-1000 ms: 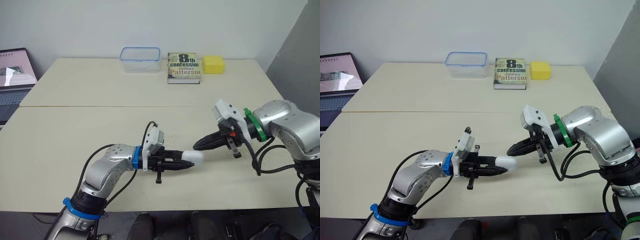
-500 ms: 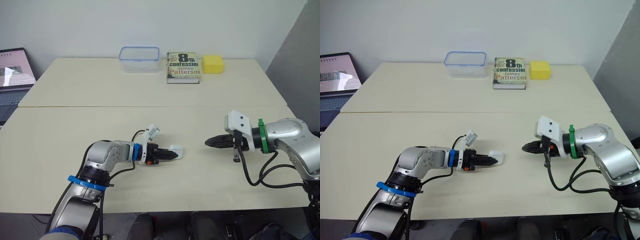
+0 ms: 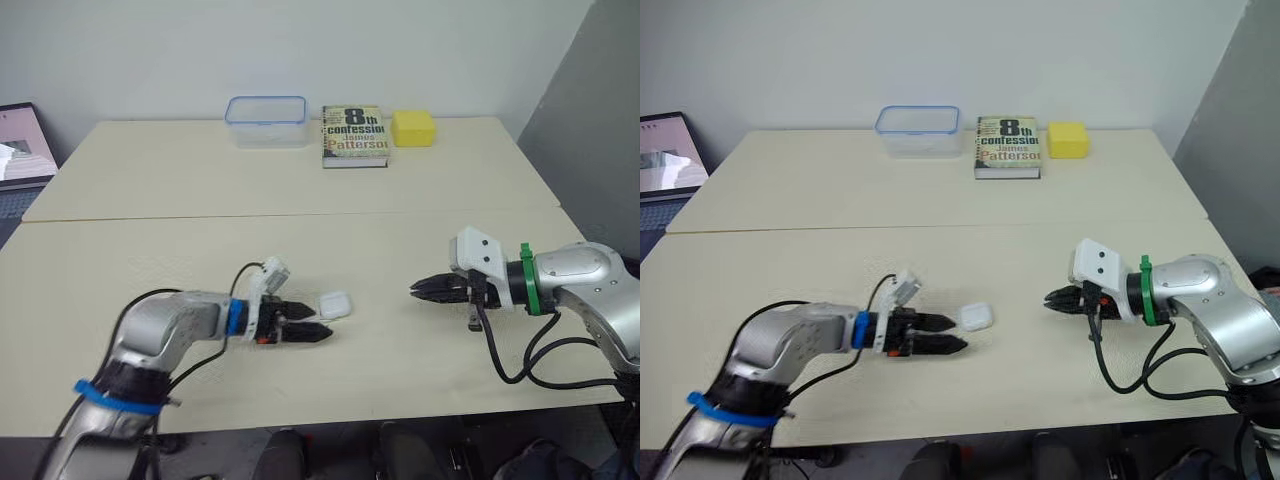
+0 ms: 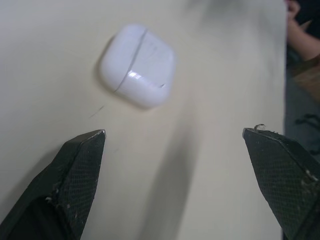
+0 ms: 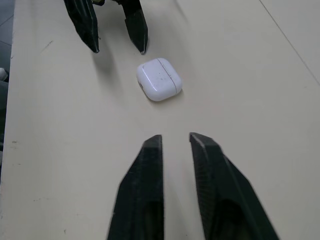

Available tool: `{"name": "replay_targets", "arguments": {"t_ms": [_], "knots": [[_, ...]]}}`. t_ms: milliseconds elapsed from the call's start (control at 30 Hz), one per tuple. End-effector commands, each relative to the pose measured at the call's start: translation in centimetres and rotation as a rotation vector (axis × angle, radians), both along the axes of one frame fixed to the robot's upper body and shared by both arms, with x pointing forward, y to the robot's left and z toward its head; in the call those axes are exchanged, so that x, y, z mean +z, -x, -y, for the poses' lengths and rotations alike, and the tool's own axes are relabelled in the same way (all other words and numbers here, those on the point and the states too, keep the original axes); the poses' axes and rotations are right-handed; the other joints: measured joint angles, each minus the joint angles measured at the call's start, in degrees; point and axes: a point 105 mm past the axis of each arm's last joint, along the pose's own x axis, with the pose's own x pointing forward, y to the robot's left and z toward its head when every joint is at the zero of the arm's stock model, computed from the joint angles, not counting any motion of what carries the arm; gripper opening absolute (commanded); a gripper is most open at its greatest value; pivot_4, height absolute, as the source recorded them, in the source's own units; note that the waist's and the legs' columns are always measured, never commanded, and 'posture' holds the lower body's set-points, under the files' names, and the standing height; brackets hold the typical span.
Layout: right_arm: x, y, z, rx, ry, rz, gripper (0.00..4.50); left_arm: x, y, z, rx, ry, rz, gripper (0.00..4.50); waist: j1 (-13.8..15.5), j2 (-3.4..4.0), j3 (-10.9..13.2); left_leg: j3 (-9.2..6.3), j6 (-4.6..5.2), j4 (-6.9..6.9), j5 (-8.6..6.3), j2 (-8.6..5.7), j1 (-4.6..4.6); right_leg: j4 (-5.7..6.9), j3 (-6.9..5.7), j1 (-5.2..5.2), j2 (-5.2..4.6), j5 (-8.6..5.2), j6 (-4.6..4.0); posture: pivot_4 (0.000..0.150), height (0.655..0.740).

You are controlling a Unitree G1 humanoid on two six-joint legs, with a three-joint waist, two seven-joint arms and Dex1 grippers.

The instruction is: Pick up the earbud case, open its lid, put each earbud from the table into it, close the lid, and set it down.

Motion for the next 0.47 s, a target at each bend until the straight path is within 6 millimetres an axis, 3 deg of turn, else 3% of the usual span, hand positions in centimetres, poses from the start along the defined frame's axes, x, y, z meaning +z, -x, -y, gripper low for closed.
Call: {"name": "replay_targets", "arguments": {"t_ms": [33, 100, 267, 467], "knots": [[2.0, 0.9, 0.4, 0.072, 0.013, 0.089, 1.98, 2.0, 0.3, -3.1, -0.006, -0.118, 0.222, 4.5, 0.0, 0.0, 0.0, 0.01, 0.0, -0.04, 0.0, 0.01, 0.01, 0.0, 0.01, -0.02, 0.01, -0.01, -0.03, 0.15, 0.7278], [2.5, 1.1, 1.0, 0.086, 0.01, 0.087, 2.68, 3.1, 1.5, -3.8, -0.093, -0.157, 0.333, 4.5, 0.1, 0.01, 0.0, 0.04, -0.01, -0.16, 0.0, 0.06, 0.02, -0.03, 0.0, -0.04, 0.01, -0.04, -0.13, 0.15, 0.7278], [3.5, 1.1, 2.6, 0.134, 0.04, 0.163, 4.47, 5.7, 3.3, -5.3, -0.096, -0.18, 0.467, 4.5, 0.6, 0.01, 0.0, 0.17, -0.02, -0.22, 0.0, 0.01, -0.07, -0.17, 0.01, -0.06, -0.11, -0.11, -0.25, 0.15, 0.7278], [3.4, 0.8, 4.3, 0.156, 0.11, 0.178, 4.47, 6.4, 4.8, -5.4, -0.095, -0.179, 0.479, 4.5, 0.8, 0.0, 0.0, 0.3, -0.01, -0.21, 0.0, -0.01, -0.05, -0.22, 0.07, -0.05, -0.13, -0.12, -0.25, 0.15, 0.7278]]}}
